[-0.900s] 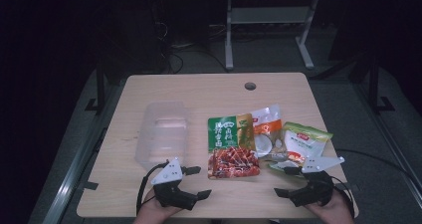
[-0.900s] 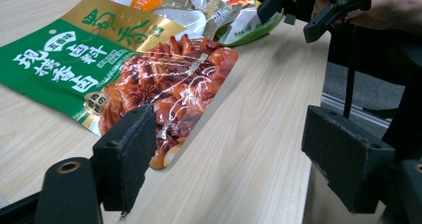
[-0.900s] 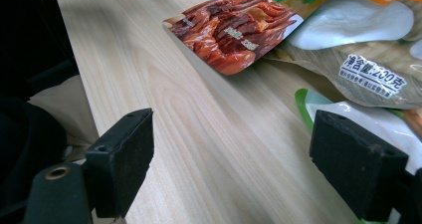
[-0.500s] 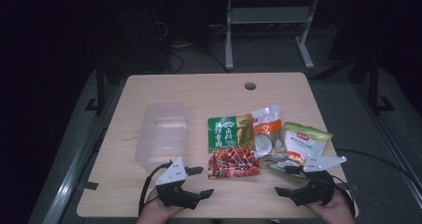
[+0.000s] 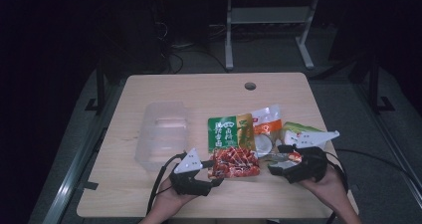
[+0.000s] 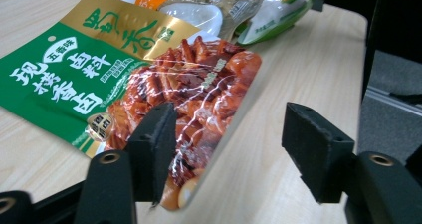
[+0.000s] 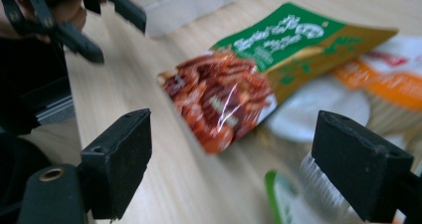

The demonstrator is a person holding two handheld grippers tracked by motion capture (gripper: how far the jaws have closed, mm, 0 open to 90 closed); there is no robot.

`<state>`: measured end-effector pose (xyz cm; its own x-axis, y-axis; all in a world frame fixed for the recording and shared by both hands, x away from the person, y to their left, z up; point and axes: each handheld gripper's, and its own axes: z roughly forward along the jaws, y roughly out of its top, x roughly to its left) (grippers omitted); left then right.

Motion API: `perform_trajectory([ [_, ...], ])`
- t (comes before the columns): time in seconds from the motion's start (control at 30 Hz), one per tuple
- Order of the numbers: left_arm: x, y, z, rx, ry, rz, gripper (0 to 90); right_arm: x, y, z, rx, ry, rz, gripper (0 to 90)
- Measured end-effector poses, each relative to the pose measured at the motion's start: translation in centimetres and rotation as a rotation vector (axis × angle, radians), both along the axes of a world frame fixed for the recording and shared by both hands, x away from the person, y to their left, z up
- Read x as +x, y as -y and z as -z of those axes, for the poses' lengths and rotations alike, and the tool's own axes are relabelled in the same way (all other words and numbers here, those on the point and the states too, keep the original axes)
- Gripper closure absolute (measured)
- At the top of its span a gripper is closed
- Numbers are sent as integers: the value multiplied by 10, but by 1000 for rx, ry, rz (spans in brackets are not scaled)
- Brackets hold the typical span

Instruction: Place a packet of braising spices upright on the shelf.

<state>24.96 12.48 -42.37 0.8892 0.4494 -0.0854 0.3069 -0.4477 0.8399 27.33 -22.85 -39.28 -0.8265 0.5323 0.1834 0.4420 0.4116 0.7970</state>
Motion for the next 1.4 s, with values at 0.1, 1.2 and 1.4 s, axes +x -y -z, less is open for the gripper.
perform_trajectory([
  [0.1, 5, 3, 1, -14, -27, -7, 418, 8, -4, -4, -4, -1, -3, 154],
  [1.2, 27, 21, 41, 182, -64, -64, 738, 144, -64, -3, -218, -224, 73, 221],
  [1.4, 27, 21, 41, 187, -71, -63, 740, 152, -63, 11, -231, -305, 122, 267],
])
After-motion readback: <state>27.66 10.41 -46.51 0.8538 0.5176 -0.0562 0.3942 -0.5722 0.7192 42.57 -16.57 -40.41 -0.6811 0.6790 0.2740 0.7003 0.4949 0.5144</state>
